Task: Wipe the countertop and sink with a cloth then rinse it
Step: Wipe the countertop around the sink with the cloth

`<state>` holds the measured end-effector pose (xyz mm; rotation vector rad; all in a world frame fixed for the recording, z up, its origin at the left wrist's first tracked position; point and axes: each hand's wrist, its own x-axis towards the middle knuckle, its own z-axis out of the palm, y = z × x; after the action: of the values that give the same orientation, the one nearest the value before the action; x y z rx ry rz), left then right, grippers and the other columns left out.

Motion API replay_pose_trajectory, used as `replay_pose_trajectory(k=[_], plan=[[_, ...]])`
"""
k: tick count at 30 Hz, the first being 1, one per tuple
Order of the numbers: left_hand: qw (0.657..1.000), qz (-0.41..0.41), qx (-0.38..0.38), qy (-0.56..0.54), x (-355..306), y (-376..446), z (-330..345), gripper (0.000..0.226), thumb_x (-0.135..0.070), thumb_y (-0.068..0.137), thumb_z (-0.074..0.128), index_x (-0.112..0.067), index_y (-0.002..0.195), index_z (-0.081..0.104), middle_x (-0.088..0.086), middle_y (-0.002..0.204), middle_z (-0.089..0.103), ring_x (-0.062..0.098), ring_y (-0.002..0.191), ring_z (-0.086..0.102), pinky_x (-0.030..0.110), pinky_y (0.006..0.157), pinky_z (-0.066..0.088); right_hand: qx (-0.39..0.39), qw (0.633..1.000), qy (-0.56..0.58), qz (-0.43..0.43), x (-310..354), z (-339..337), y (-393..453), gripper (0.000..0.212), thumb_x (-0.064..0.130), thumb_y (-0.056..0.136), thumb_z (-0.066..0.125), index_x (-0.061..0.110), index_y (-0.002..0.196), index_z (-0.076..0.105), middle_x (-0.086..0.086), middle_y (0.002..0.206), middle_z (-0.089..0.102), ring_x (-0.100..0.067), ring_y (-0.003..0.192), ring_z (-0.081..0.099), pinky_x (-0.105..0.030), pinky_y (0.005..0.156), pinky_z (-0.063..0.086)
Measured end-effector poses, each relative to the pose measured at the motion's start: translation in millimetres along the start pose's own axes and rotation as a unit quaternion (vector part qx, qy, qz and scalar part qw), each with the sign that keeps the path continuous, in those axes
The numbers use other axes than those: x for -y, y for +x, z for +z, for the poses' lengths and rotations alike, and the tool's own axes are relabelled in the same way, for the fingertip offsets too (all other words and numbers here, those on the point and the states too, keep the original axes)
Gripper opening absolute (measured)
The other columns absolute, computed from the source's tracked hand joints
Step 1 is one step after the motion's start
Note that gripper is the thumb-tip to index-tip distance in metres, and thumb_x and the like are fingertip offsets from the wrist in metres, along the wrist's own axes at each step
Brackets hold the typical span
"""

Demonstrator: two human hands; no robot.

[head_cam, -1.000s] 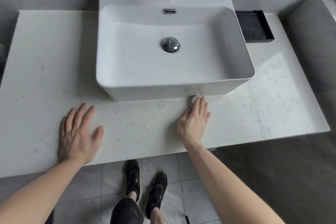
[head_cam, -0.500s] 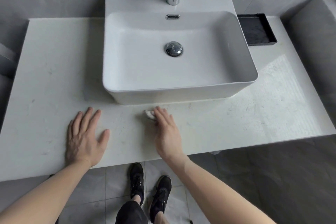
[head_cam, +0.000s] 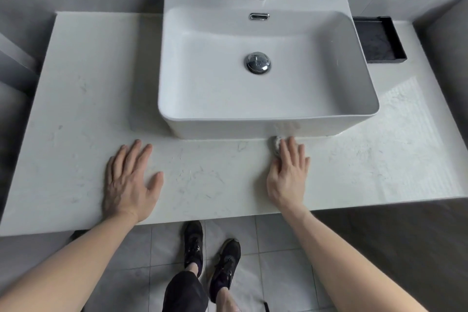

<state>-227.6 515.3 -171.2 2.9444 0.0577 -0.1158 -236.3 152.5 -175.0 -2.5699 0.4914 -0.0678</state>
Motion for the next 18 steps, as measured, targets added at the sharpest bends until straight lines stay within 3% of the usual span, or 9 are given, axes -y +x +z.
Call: replay_pose_trajectory(k=[5,9,13,16,18], plan=[[1.000,0.000,-0.001,0.006,-0.9,-1.1,-2.0,0.073,-0.056,0.091,0.037,-0.029,0.159,0.031,-0.008,0.170,0.018,0.023,0.157,0.011,0.049,0.127,0.013,0.077,0.989,0.026,-0.120,72.5,37.2,-42.8,0.081,0.005,0.087,0.050,0.028,0.162,0.028,0.004,0.172,0.016,-0.023,0.160,0.002,-0.051,0.129,0.004],[1.000,0.000,-0.004,-0.001,-2.2,-0.4,-2.7,0.074,-0.055,0.089,0.040,-0.029,0.158,0.033,-0.007,0.170,0.021,0.024,0.157,0.014,0.049,0.126,0.014,0.134,0.964,0.058,-0.221,103.3,55.9,-67.0,0.082,0.002,0.074,0.051,0.021,0.154,0.044,0.004,0.167,0.031,-0.024,0.158,0.016,-0.050,0.128,0.012],[1.000,0.001,-0.004,-0.003,-2.0,-0.5,-3.8,0.074,-0.055,0.089,0.040,-0.029,0.158,0.033,-0.006,0.170,0.021,0.024,0.157,0.013,0.049,0.127,0.013,0.122,0.961,0.184,-0.166,82.2,35.3,-53.8,0.077,-0.014,0.077,0.045,0.018,0.147,0.055,0.006,0.157,0.048,-0.014,0.150,0.037,-0.043,0.125,0.027],[1.000,0.001,-0.002,0.000,-1.4,-1.0,-3.6,0.073,-0.055,0.090,0.039,-0.029,0.158,0.033,-0.006,0.170,0.021,0.024,0.156,0.014,0.049,0.127,0.013,0.041,0.969,0.216,-0.109,35.5,1.4,-26.8,0.073,-0.023,0.080,0.048,0.012,0.143,0.059,0.001,0.152,0.054,-0.015,0.147,0.044,-0.044,0.122,0.036],[1.000,0.001,-0.003,-0.001,-0.8,-1.0,-3.3,0.073,-0.055,0.090,0.039,-0.028,0.158,0.033,-0.006,0.170,0.020,0.024,0.156,0.014,0.049,0.127,0.013,-0.022,0.979,0.194,-0.064,-1.1,-23.4,-1.3,0.059,-0.017,0.090,0.047,0.010,0.141,0.060,0.000,0.150,0.055,-0.018,0.144,0.047,-0.046,0.120,0.038]])
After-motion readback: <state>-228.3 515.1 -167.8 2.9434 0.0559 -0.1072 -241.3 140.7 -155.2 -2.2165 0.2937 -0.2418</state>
